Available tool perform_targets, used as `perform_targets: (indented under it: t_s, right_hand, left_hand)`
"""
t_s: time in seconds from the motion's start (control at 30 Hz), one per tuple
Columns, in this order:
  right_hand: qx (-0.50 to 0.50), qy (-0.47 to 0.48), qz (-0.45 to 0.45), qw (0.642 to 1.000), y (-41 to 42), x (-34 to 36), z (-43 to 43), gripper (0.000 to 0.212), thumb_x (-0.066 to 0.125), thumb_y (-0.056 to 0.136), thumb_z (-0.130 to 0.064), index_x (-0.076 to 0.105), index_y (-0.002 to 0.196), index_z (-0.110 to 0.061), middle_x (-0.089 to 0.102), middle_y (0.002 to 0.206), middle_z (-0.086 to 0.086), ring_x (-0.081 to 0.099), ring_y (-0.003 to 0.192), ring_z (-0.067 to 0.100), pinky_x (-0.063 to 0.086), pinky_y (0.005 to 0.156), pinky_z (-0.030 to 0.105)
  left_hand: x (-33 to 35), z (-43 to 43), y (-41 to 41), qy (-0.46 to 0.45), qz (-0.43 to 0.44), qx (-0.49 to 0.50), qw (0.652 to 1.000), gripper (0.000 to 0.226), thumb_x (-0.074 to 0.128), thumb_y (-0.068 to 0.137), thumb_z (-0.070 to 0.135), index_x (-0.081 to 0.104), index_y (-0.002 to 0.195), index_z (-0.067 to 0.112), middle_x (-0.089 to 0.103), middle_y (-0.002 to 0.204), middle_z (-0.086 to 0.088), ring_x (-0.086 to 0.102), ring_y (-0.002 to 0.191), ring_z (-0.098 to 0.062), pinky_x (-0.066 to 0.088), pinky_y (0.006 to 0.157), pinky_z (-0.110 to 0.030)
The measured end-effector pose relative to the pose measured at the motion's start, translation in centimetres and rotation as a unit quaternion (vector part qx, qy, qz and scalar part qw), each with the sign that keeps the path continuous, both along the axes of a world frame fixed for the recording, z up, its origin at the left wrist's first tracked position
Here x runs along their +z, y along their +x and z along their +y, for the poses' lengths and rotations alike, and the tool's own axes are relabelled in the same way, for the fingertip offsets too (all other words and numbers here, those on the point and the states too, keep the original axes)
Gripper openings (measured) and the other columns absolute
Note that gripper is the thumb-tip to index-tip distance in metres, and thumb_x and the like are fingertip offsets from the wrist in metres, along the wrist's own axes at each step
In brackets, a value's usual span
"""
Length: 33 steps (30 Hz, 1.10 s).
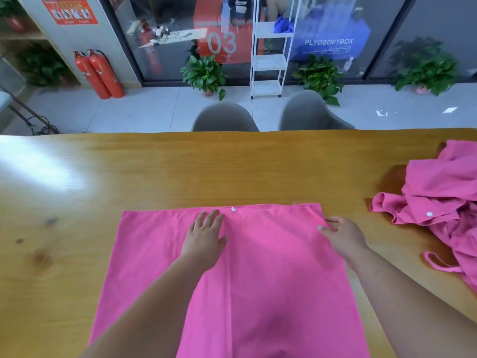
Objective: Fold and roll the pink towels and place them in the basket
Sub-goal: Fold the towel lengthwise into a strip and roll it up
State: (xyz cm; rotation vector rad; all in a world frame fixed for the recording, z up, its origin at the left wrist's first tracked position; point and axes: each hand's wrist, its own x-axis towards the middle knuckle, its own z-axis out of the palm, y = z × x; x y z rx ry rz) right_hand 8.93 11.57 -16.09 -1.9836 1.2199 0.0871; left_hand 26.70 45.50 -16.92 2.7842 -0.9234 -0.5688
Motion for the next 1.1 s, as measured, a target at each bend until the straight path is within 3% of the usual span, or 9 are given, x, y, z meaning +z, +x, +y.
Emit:
perform_targets:
  t_s: [0.1, 0.23, 0.33, 0.5, 0.63, 0.83, 0.97, 1.1]
  right_hand:
    - [-0.005, -0.025, -0.007, 1.000, 1.3, -0.8, -1.5, 0.019, 0.071, 0.098, -0.031, 0.075, 0.114, -0.021, 0.075, 0.102, -0.001, 0.069, 0.095, 0.025, 0.053, 0.080, 0.037]
    - [0.017, -0.055, 0.026, 0.998, 2.2, -1.4, -3.0, 0.022, 0.067, 0.100, -0.039, 0.074, 0.098, -0.018, 0.072, 0.081, -0.003, 0.068, 0.084, 0.029, 0.051, 0.073, 0.038]
    - [0.050, -0.066, 0.038, 0.996, 2.8, -1.5, -3.4, 0.015, 0.074, 0.095, -0.039, 0.072, 0.097, -0.024, 0.068, 0.079, -0.012, 0.066, 0.084, 0.023, 0.053, 0.074, 0.036]
    - [0.056, -0.074, 0.032, 0.995, 4.1, -1.6, -4.0, 0.029, 0.085, 0.086, -0.037, 0.064, 0.106, -0.032, 0.065, 0.084, -0.017, 0.064, 0.088, 0.022, 0.047, 0.072, 0.034]
    - [0.071, -0.040, 0.065, 0.995, 5.1, -1.9, -5.1, 0.033, 0.090, 0.081, -0.037, 0.069, 0.104, -0.028, 0.063, 0.080, -0.016, 0.066, 0.086, 0.021, 0.046, 0.073, 0.032]
    - [0.078, 0.004, 0.116, 0.990, 6.1, -2.0, -5.7, 0.017, 0.085, 0.085, -0.038, 0.075, 0.093, -0.026, 0.075, 0.088, -0.005, 0.071, 0.083, 0.021, 0.055, 0.075, 0.034]
    - [0.051, 0.026, 0.058, 0.997, 5.9, -2.1, -5.9, 0.025, 0.084, 0.086, -0.044, 0.074, 0.094, -0.023, 0.076, 0.093, -0.004, 0.073, 0.092, 0.025, 0.059, 0.088, 0.042]
    - [0.027, 0.074, -0.007, 0.997, 5.0, -1.3, -6.5, 0.022, 0.091, 0.080, -0.032, 0.074, 0.091, -0.022, 0.080, 0.081, -0.004, 0.077, 0.082, 0.024, 0.062, 0.085, 0.051]
  left_hand:
    - [-0.3, -1.9, 1.5, -0.022, 0.000, 0.014, 1.000, 0.062, 0.051, 0.106, 0.040, 0.030, 0.163, 0.026, 0.030, 0.169, 0.006, 0.019, 0.159, -0.027, 0.024, 0.127, -0.047]
    - [-0.6, -3.9, 3.2, -0.028, -0.037, 0.033, 0.998, 0.047, 0.060, 0.101, 0.034, 0.052, 0.147, 0.026, 0.054, 0.145, 0.005, 0.044, 0.136, -0.026, 0.038, 0.113, -0.042]
    - [-0.9, -4.9, 4.7, -0.023, -0.051, 0.049, 0.997, 0.032, 0.059, 0.101, 0.041, 0.064, 0.130, 0.030, 0.061, 0.124, 0.004, 0.051, 0.121, -0.026, 0.043, 0.103, -0.041]
    - [-1.2, -5.6, 6.4, -0.026, -0.017, 0.036, 0.999, 0.019, 0.065, 0.097, 0.050, 0.064, 0.107, 0.034, 0.063, 0.101, 0.012, 0.055, 0.107, -0.022, 0.043, 0.096, -0.040]
    - [-1.1, -4.9, 7.4, -0.081, 0.006, 0.051, 0.995, 0.027, 0.073, 0.092, 0.053, 0.058, 0.102, 0.032, 0.061, 0.075, 0.015, 0.056, 0.089, -0.016, 0.039, 0.087, -0.037]
    - [-1.5, -4.7, 8.4, -0.034, 0.034, 0.078, 0.996, 0.036, 0.075, 0.088, 0.059, 0.057, 0.108, 0.035, 0.065, 0.075, 0.013, 0.064, 0.089, -0.020, 0.042, 0.094, -0.041]
    - [-1.1, -5.3, 9.2, 0.017, 0.048, 0.054, 0.997, 0.033, 0.075, 0.088, 0.059, 0.062, 0.105, 0.034, 0.061, 0.079, 0.013, 0.066, 0.093, -0.024, 0.042, 0.093, -0.039]
    - [-0.5, -5.8, 9.7, 0.024, 0.040, 0.031, 0.998, 0.025, 0.080, 0.086, 0.053, 0.061, 0.090, 0.038, 0.058, 0.099, 0.007, 0.057, 0.104, -0.023, 0.046, 0.093, -0.039]
